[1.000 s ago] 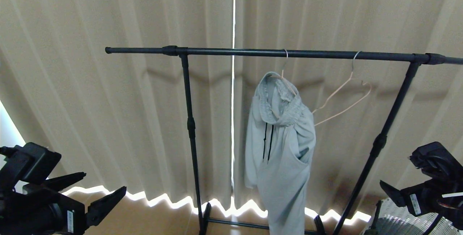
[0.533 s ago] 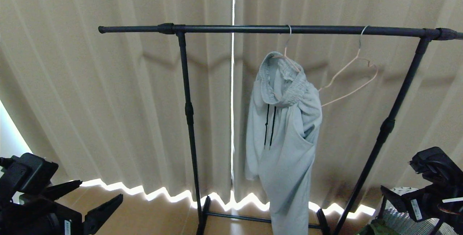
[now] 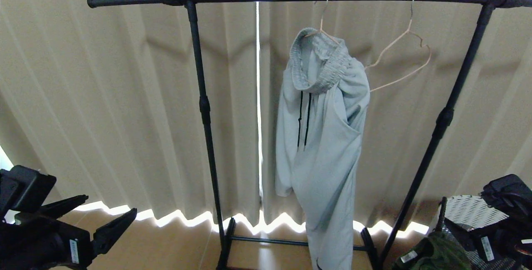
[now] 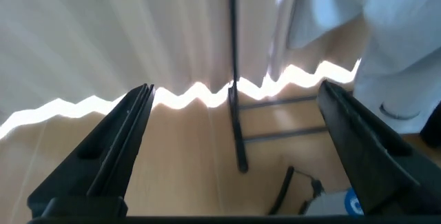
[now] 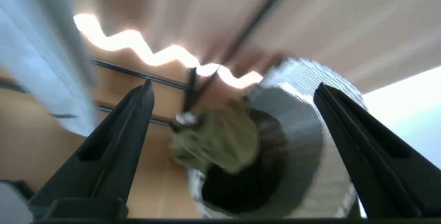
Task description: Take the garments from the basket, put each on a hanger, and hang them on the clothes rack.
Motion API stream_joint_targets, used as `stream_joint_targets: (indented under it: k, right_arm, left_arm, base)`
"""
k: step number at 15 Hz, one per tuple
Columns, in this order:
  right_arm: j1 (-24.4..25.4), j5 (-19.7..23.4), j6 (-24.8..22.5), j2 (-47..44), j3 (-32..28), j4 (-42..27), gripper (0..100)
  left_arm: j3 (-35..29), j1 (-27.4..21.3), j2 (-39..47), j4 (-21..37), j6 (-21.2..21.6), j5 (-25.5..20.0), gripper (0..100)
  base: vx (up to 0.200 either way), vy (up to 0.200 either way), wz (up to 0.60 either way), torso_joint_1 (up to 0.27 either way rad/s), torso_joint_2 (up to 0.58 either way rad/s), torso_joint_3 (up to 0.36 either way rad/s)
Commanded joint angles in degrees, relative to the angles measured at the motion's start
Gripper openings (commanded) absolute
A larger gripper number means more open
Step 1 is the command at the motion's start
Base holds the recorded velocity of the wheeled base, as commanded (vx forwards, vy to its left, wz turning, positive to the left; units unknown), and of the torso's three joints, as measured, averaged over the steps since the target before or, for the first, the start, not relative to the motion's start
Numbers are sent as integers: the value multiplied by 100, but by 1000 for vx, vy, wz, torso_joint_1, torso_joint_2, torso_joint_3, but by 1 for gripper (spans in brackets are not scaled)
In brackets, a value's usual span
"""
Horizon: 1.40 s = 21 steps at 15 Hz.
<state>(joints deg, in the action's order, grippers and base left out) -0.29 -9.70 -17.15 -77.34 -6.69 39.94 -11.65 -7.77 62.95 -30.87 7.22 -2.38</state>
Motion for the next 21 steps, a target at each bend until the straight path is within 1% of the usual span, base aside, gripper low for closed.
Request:
stream_joint_targets:
  k: [1,3,4,6,9,13,21]
  right_arm:
    - [3,4,-7,114,28,23,100]
    - [3,12,-43,105,45,14,100]
    - [3,4,-139,96,89,23,100]
    - [3,12,-306,114,107,23,100]
    - [-6,12,-315,114,133,32,100]
    - [-6,12,-315,114,133,32,100]
    - [-6,21,-315,96,142,14,100]
  left_arm:
    - [32,-14,94,-33,-1,0,100]
    - [111,-129,68,-42,25,-8,100]
    - [190,-331,50,-51,96,0,100]
    - [322,-489,15,-139,175,-8,100]
    - [489,-533,-37,-508,201,-8,100]
    - [506,-559,-99,-596,192,-17,100]
    - [541,-559,-187,-587,192,-17,100]
  base:
    - [0,0,0,-85,256,168]
    - [0,0,0,-34,117,76]
    - [0,0,0,-17,51,32]
    - [0,0,0,0,0,0]
    - [0,0,0,0,0,0]
    - [0,0,0,0,0,0]
    - [0,-200,0,1,6,2]
